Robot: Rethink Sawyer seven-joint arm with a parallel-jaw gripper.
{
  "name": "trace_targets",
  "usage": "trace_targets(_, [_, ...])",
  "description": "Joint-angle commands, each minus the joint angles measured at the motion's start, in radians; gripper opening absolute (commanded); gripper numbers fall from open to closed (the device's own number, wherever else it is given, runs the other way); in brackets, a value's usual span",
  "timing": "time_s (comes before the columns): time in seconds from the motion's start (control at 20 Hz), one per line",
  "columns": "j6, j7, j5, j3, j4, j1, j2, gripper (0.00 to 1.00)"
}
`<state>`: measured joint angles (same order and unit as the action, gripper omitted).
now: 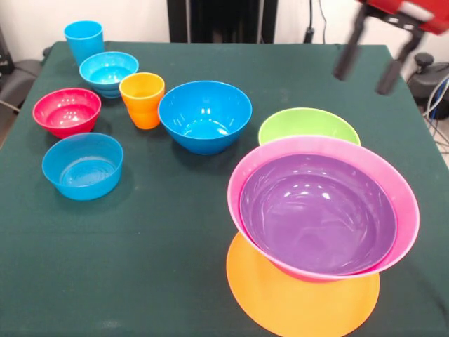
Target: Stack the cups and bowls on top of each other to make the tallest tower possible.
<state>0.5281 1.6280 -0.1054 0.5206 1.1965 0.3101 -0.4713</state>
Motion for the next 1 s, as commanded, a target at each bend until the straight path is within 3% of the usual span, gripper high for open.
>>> trace_targets(0.05, [-0.149, 0.011, 0.140, -0.150, 0.333, -0.043, -0.061, 1.00])
trace_targets(0.3, [-0.225, 0.069, 0.165, -0.142, 0.417, -0.042, -0.080, 1.00])
trace_targets(1.0, [-0.379, 0.158, 0.165, -0.134, 0.586, 0.070, -0.089, 1.00])
